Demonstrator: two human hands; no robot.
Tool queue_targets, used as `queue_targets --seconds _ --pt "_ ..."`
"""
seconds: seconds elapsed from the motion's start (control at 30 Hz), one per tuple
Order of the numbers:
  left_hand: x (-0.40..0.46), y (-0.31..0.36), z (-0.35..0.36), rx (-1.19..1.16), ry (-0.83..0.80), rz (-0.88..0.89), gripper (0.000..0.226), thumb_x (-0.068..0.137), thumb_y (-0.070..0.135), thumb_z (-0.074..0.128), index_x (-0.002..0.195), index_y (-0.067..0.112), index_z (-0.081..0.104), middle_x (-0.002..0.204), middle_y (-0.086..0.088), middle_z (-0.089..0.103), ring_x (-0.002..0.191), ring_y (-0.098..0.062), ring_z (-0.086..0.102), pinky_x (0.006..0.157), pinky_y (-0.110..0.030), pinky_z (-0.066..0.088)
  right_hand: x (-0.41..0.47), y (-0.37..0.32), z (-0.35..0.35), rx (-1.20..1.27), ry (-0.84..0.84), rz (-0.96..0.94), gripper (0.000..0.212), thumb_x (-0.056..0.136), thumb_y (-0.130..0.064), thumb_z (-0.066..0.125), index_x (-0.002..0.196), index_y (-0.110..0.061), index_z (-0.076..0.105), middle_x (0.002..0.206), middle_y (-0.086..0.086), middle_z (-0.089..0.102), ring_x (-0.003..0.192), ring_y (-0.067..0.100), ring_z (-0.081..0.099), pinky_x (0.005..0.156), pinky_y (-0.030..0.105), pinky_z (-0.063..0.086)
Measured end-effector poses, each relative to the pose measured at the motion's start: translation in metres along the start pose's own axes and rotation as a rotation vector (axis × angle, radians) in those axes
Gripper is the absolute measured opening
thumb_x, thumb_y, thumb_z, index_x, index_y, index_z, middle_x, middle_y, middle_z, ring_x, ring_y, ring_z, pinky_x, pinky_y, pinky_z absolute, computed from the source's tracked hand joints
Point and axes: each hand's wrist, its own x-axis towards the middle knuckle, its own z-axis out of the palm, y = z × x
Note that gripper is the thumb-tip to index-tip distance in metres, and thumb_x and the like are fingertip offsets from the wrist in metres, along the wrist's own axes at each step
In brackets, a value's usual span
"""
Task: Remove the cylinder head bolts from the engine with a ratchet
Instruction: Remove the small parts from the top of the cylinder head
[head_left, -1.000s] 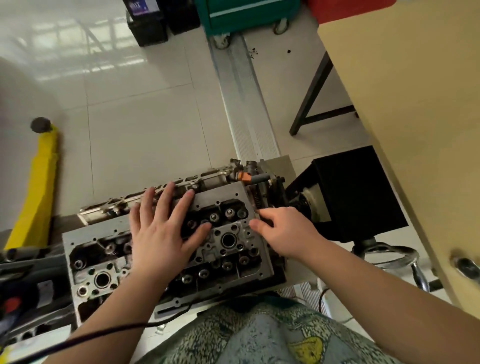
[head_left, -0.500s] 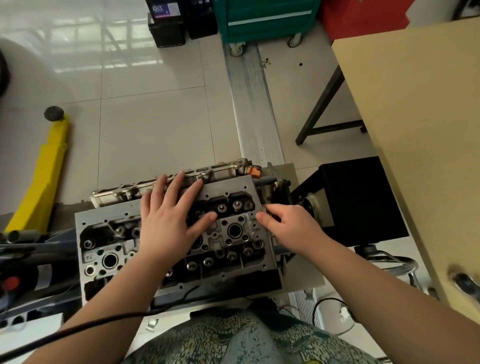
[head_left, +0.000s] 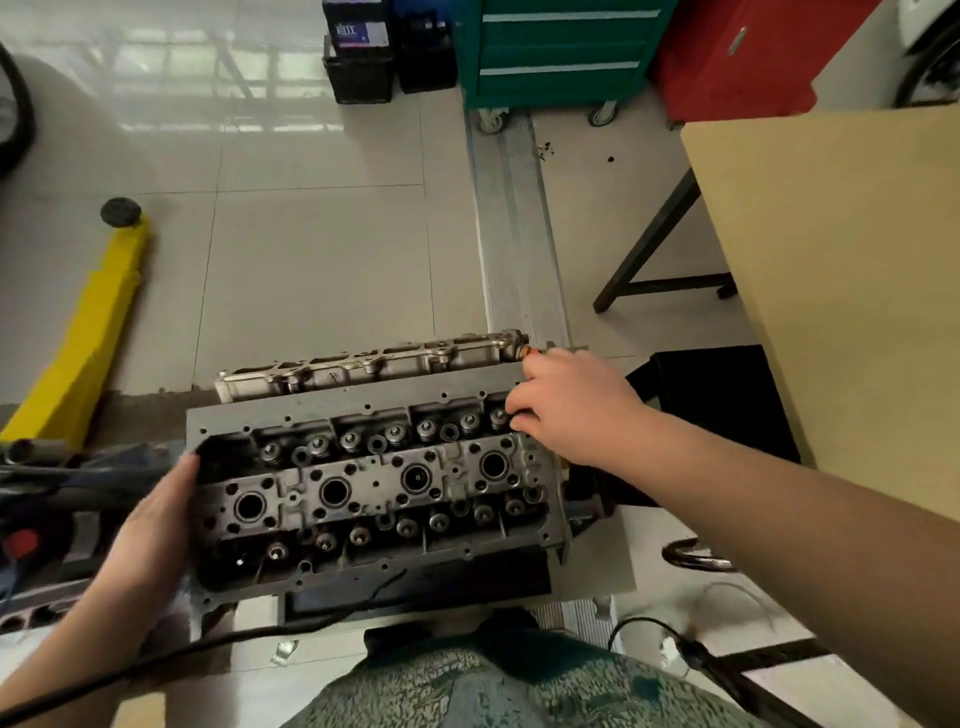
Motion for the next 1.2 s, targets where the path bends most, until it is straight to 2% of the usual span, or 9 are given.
queue_targets --seconds 0.13,0.23,0.4,0.63,0.8,0.87,1.0,1.13,1.2 --pt "-0.012 -0.003 0.019 0.160 0.120 0.197 0.063 0.078 0.090 0.050 0.107 0.039 0.073 0.100 0.006 0.077 0.099 -0.021 0.072 0.088 -0.042 0.054 0.013 -0.011 -0.006 -0.188 -0.133 -0.021 0.021 0.104 -0.041 0.054 0.111 -0.029 0.070 0.102 -0.003 0.056 0.098 0.022 0.054 0.066 0.035 0.038" --pt "-0.015 -0.001 0.020 0.157 0.145 0.221 0.064 0.081 0.088 0.048 0.110 0.034 0.069 0.098 0.008 0.075 0.095 -0.021 0.071 0.087 -0.047 0.056 0.012 -0.014 -0.006 -0.218 -0.162 0.001 0.022 0.104 -0.041 0.054 0.111 -0.025 0.067 0.107 -0.003 0.059 0.103 0.023 0.057 0.066 0.034 0.039" --pt "-0.016 -0.001 0.021 0.087 0.102 0.238 0.027 0.092 0.075 0.053 0.098 0.056 0.070 0.101 0.005 0.077 0.098 -0.023 0.074 0.087 -0.048 0.059 0.014 -0.020 -0.009 -0.262 -0.208 0.026 0.022 0.104 -0.041 0.051 0.108 -0.026 0.067 0.104 -0.005 0.062 0.100 0.022 0.061 0.070 0.035 0.047" --pt "-0.015 0.001 0.018 0.027 0.046 0.215 0.041 0.075 0.087 0.053 0.099 0.057 0.069 0.105 0.003 0.078 0.101 -0.027 0.074 0.096 -0.058 0.057 0.023 -0.035 -0.013 -0.362 -0.307 0.144 0.010 0.100 -0.029 0.060 0.105 -0.024 0.068 0.099 -0.002 0.062 0.095 0.024 0.063 0.065 0.035 0.040" --pt "-0.013 -0.001 0.017 -0.158 -0.142 0.158 0.034 0.090 0.064 0.067 0.121 0.049 0.070 0.116 0.002 0.079 0.106 -0.026 0.076 0.098 -0.057 0.056 0.014 -0.032 -0.012 -0.180 -0.259 0.288 0.016 0.103 -0.047 0.052 0.104 -0.033 0.059 0.115 -0.001 0.052 0.103 0.026 0.054 0.066 0.035 0.043" --pt "-0.012 0.000 0.017 -0.144 -0.130 0.154 0.043 0.084 0.077 0.063 0.119 0.053 0.069 0.115 0.003 0.079 0.109 -0.026 0.075 0.099 -0.057 0.055 0.004 -0.033 -0.006 -0.062 -0.228 0.360 0.013 0.105 -0.046 0.049 0.101 -0.035 0.054 0.120 -0.002 0.050 0.095 0.021 0.055 0.067 0.036 0.051" --pt "-0.008 0.000 0.015 -0.127 -0.063 0.127 0.059 0.075 0.093 0.052 0.118 0.056 0.069 0.112 0.005 0.078 0.108 -0.025 0.073 0.100 -0.054 0.055 -0.014 -0.040 0.007 0.167 -0.167 0.481 0.011 0.109 -0.040 0.039 0.099 -0.037 0.042 0.082 -0.008 0.059 0.070 0.012 0.058 0.063 0.039 0.056" --pt "0.002 0.007 0.015 -0.199 -0.172 0.054 0.066 0.081 0.082 0.061 0.128 0.037 0.070 0.115 -0.001 0.079 0.110 -0.029 0.075 0.097 -0.054 0.057 -0.017 -0.041 0.006 0.259 -0.138 0.504 0.014 0.109 -0.039 0.042 0.096 -0.036 0.046 0.077 -0.008 0.062 0.070 0.011 0.060 0.062 0.039 0.056" --pt "0.007 0.012 0.013 -0.233 -0.228 0.021 0.062 0.085 0.078 0.062 0.126 0.032 0.071 0.114 -0.009 0.079 0.104 -0.034 0.076 0.086 -0.054 0.062 -0.017 -0.041 0.008 0.294 -0.130 0.520 0.015 0.108 -0.038 0.045 0.094 -0.037 0.048 0.075 -0.008 0.062 0.069 0.010 0.060 0.060 0.036 0.054"
